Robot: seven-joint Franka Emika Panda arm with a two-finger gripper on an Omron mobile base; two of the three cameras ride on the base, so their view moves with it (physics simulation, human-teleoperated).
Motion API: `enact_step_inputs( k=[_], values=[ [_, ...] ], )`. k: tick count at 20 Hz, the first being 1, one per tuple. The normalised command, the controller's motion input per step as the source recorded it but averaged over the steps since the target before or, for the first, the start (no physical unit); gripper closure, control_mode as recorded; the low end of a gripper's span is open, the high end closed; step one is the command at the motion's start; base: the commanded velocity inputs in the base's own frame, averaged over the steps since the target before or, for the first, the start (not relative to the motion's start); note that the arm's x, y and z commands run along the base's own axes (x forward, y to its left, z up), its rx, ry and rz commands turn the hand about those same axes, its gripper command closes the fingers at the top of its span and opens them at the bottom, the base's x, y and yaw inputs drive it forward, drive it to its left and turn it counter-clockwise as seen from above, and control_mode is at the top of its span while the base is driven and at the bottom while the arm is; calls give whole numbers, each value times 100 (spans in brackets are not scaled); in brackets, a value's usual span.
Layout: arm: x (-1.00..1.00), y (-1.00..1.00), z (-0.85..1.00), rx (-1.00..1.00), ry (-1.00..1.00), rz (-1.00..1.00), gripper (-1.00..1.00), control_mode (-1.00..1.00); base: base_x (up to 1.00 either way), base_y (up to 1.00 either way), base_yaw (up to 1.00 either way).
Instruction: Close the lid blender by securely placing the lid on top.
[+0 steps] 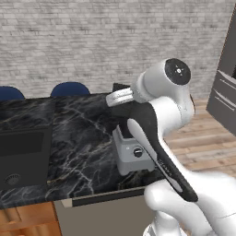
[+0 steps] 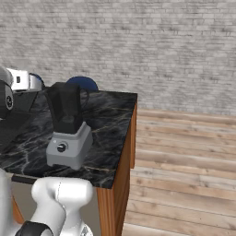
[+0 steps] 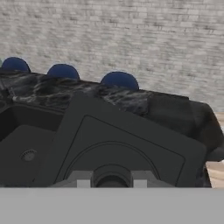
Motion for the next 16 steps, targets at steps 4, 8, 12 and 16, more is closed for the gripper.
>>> enact_step_inputs(
  k=[4,8,12,16],
  values=[
    [0,-61,83,0,-5,0,100,-100,0,0,0],
    [14,-64,49,0,0,0,100,-100,0,0,0],
    [18,-43,0,0,0,0,100,-100,0,0,0],
    [32,-23,0,0,0,0,100,-100,0,0,0]
  ],
)
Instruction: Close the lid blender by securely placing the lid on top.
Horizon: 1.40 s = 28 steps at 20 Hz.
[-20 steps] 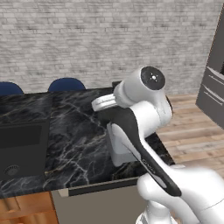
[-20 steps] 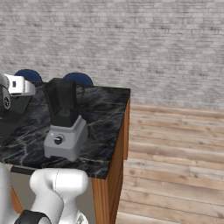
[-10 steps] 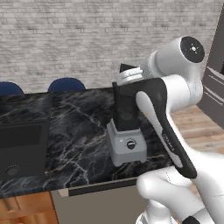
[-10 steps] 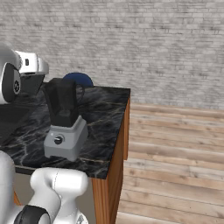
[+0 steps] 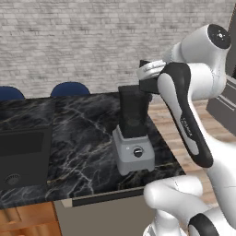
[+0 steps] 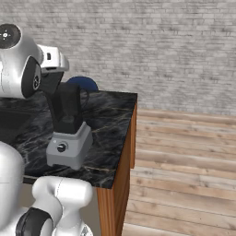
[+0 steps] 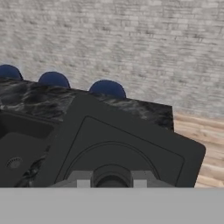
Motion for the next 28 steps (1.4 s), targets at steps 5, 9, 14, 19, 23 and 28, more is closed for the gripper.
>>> enact_step_inputs(
  k=[5,9,14,19,23,28],
  values=[
    [34,-13,0,0,2,0,100,-100,0,0,0],
    [36,-1,-7,-3,12,0,100,-100,0,0,0],
    [43,10,-14,-11,25,-1,100,-100,0,0,0],
    [18,1,-3,-3,14,-1,100,-100,0,0,0],
    [8,0,-1,0,2,0,100,-100,0,0,0],
    [5,4,-19,0,10,0,100,-100,0,0,0]
  ],
)
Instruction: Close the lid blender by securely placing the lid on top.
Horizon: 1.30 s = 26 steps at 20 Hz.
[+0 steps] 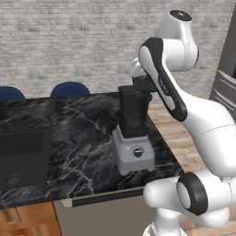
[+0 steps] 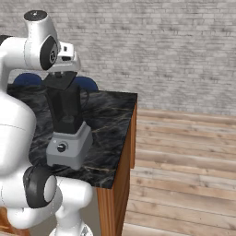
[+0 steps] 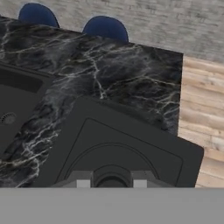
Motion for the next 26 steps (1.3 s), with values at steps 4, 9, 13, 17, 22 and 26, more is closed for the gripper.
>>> enact_step_inputs(
  k=[4,9,13,17,22,26],
  values=[
    [0,21,-41,-1,13,0,100,-100,0,0,0],
    [2,31,-31,-3,15,0,100,-100,0,0,0],
    [14,13,-15,-2,12,0,100,-100,0,0,0],
    [28,0,-3,0,5,0,100,-100,0,0,0],
    [19,-2,1,0,3,0,100,-100,0,0,0],
    [2,-6,0,0,-6,0,100,-100,0,0,0]
  ],
)
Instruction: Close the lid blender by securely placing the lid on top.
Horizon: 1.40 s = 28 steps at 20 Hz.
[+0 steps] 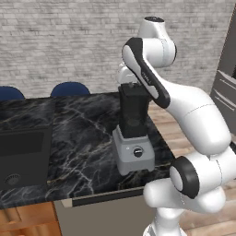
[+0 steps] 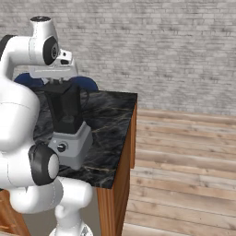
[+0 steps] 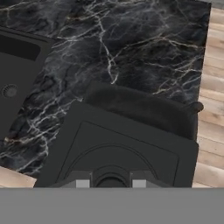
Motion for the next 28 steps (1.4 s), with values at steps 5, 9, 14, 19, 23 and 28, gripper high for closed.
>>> enact_step_inputs(
  k=[5,9,14,19,23,28],
  values=[
    [18,-4,0,0,-2,0,100,-100,0,0,0],
    [40,-7,0,0,0,0,100,-100,0,0,0],
    [26,-2,-4,0,0,0,100,-100,0,0,0],
    [6,0,-12,0,0,2,100,-100,0,0,0],
    [0,0,-28,0,1,5,100,-100,0,0,0],
    [4,0,-31,0,0,6,100,-100,0,0,0]
  ],
)
